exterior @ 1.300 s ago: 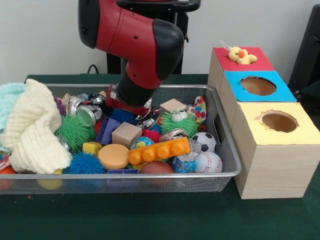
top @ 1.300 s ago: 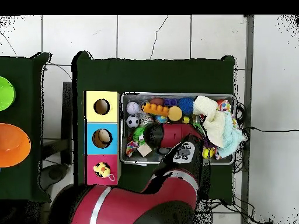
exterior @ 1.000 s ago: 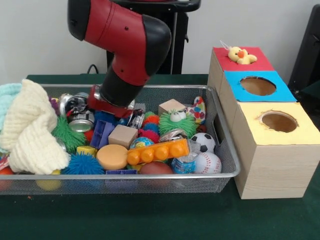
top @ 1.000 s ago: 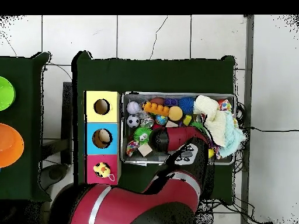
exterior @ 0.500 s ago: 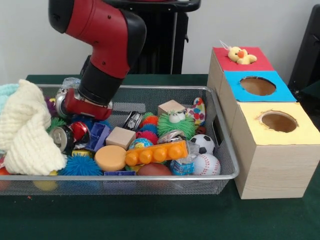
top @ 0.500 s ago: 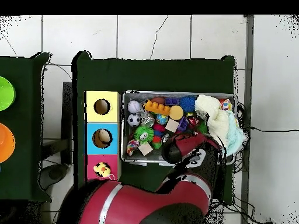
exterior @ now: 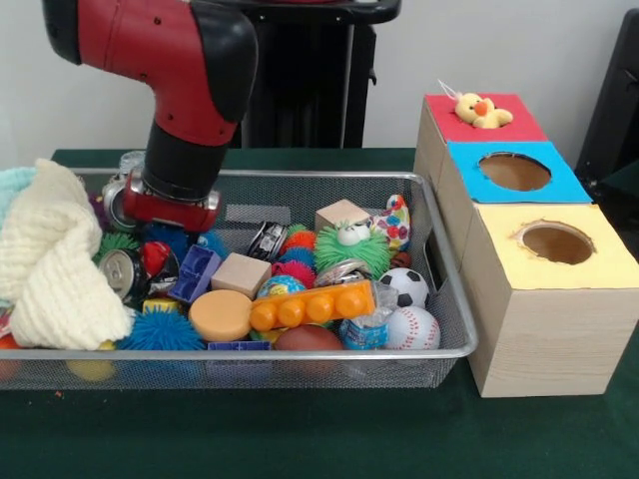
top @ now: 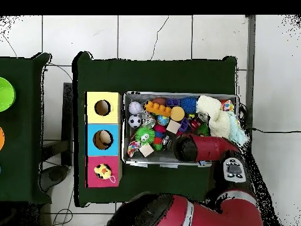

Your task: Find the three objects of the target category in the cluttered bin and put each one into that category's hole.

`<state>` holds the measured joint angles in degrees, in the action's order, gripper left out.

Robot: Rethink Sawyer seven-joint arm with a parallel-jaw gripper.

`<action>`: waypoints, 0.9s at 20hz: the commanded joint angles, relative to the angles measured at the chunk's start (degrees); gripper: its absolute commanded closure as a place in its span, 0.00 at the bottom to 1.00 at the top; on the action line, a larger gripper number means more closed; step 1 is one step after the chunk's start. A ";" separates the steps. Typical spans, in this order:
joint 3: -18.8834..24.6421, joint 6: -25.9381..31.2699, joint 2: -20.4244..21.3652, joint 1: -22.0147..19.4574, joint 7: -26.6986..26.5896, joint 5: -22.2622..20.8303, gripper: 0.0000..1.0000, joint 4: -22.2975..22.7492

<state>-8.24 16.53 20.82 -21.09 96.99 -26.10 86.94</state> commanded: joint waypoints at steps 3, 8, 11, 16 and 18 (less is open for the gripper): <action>12.98 20.59 9.97 -3.80 -3.04 7.06 0.00 9.76; 13.72 29.80 15.68 -2.51 -2.95 9.58 0.00 10.93; 14.33 32.07 16.93 -2.40 -2.79 10.34 0.00 10.94; 15.09 32.70 18.11 -3.85 -1.45 11.94 0.00 14.03; 13.84 31.00 16.97 -3.89 -1.69 9.74 0.00 15.38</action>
<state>0.95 43.98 37.37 -23.79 97.00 -17.20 95.66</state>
